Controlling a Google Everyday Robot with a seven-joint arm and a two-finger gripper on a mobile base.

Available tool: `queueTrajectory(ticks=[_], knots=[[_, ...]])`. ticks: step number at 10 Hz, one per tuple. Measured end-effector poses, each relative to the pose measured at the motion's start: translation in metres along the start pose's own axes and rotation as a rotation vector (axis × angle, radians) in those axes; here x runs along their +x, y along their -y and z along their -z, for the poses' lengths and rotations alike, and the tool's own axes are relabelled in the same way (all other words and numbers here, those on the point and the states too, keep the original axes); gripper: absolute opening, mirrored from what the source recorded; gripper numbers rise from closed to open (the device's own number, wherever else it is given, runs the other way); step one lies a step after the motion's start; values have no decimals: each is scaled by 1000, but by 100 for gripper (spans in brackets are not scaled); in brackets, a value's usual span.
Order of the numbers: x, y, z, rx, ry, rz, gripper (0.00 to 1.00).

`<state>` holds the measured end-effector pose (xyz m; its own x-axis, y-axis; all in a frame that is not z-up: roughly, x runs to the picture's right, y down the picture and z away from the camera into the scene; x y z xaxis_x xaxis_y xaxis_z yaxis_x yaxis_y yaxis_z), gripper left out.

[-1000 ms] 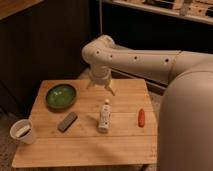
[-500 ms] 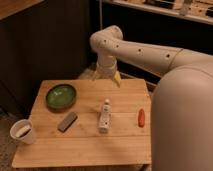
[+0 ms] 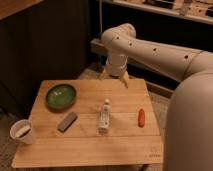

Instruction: Move the arm in a circular motion

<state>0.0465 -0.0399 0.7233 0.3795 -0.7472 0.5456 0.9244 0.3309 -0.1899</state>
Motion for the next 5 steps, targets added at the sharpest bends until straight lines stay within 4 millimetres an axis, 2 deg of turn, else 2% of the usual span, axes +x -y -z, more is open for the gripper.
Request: queueTrajectory(ticks=[1, 5], knots=[[0, -6, 1, 3, 5, -5, 80], [-2, -82, 13, 13, 15, -74, 80]])
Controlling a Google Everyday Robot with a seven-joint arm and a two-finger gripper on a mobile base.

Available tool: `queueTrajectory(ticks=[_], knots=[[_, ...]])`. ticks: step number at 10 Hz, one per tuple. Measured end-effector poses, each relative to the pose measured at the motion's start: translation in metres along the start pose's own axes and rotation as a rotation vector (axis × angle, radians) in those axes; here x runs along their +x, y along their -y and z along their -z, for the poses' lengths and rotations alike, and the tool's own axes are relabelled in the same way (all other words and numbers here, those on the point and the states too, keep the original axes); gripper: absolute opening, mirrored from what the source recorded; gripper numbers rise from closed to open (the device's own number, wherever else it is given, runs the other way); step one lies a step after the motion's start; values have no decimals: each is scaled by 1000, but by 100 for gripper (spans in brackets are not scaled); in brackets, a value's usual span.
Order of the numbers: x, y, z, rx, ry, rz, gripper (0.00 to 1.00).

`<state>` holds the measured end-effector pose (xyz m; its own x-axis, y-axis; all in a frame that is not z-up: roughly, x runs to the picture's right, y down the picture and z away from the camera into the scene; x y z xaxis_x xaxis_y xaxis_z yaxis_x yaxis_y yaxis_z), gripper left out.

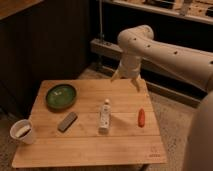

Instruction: Move the arm in a circular motion

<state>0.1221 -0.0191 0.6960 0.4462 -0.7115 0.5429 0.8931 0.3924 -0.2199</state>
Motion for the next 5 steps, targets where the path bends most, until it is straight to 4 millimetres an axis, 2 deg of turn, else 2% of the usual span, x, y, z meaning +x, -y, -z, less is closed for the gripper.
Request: queueTrajectory(ticks=[2, 5], knots=[[0, -29, 5, 7, 4, -38, 80], [-25, -63, 10, 12, 1, -62, 80]])
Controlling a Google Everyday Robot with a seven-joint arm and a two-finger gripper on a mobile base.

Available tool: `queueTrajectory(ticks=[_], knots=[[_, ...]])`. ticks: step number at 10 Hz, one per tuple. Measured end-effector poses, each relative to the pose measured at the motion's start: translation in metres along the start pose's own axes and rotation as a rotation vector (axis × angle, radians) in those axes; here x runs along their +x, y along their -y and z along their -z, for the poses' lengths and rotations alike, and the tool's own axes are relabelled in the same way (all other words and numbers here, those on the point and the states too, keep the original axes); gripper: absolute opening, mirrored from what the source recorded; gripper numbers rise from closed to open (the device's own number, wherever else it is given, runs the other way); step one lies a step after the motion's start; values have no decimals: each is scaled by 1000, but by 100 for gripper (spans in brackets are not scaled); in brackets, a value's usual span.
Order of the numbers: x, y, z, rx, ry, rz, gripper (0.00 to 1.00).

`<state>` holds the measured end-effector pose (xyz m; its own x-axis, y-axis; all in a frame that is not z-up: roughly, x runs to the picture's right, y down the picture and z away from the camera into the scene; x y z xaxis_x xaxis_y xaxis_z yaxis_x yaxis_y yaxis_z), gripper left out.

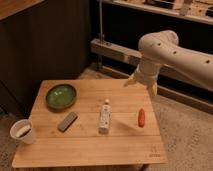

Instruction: Move the arm in a circular motion

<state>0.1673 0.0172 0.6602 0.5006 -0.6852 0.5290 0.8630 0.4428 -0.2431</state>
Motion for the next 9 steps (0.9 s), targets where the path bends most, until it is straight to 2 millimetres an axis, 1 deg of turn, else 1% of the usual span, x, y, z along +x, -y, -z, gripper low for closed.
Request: queueTrajectory(ticks=[1, 2, 3, 4, 5, 7, 9], knots=[[-23, -14, 4, 5, -3, -11, 80], [-32, -20, 5, 12, 1, -17, 80], [-36, -30, 7, 12, 1, -29, 80], [-41, -46, 8, 11, 0, -34, 80], [-51, -53, 8, 9, -2, -21, 80], [-76, -51, 6, 6, -5, -6, 80], [-105, -42, 3, 1, -9, -10, 80]])
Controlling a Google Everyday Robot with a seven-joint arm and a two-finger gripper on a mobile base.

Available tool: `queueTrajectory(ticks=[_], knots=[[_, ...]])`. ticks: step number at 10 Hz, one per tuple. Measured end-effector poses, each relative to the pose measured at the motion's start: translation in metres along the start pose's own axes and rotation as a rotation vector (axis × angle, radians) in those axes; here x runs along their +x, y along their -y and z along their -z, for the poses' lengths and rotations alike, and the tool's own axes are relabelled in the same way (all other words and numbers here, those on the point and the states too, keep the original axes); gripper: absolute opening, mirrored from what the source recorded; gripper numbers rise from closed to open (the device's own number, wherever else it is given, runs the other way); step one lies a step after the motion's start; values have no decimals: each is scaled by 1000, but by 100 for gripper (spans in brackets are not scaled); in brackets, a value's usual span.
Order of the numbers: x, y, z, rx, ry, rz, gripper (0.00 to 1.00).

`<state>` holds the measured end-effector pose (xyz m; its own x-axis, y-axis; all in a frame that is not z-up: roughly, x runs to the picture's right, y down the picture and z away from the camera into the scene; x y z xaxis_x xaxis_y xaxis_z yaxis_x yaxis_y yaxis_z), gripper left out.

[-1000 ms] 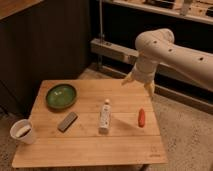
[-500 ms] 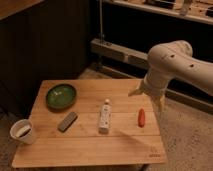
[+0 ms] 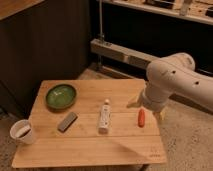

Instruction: Move the arm in a circular motion

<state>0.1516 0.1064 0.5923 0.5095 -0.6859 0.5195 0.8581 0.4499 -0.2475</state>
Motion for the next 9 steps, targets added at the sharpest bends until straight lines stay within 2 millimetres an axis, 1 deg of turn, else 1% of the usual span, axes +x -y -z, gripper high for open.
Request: queueTrajectory(ticks=[1, 3, 4, 5, 7, 8, 9], knots=[[-8, -3, 0, -6, -3, 3, 80], [-44, -11, -2, -25, -12, 24, 80], [-53, -10, -3, -30, -15, 30, 80], [-72, -5, -4, -42, -18, 39, 80], [-105, 16, -4, -65, -30, 83, 80], [-116, 24, -4, -74, -32, 106, 80], [-123, 33, -4, -87, -37, 134, 80]])
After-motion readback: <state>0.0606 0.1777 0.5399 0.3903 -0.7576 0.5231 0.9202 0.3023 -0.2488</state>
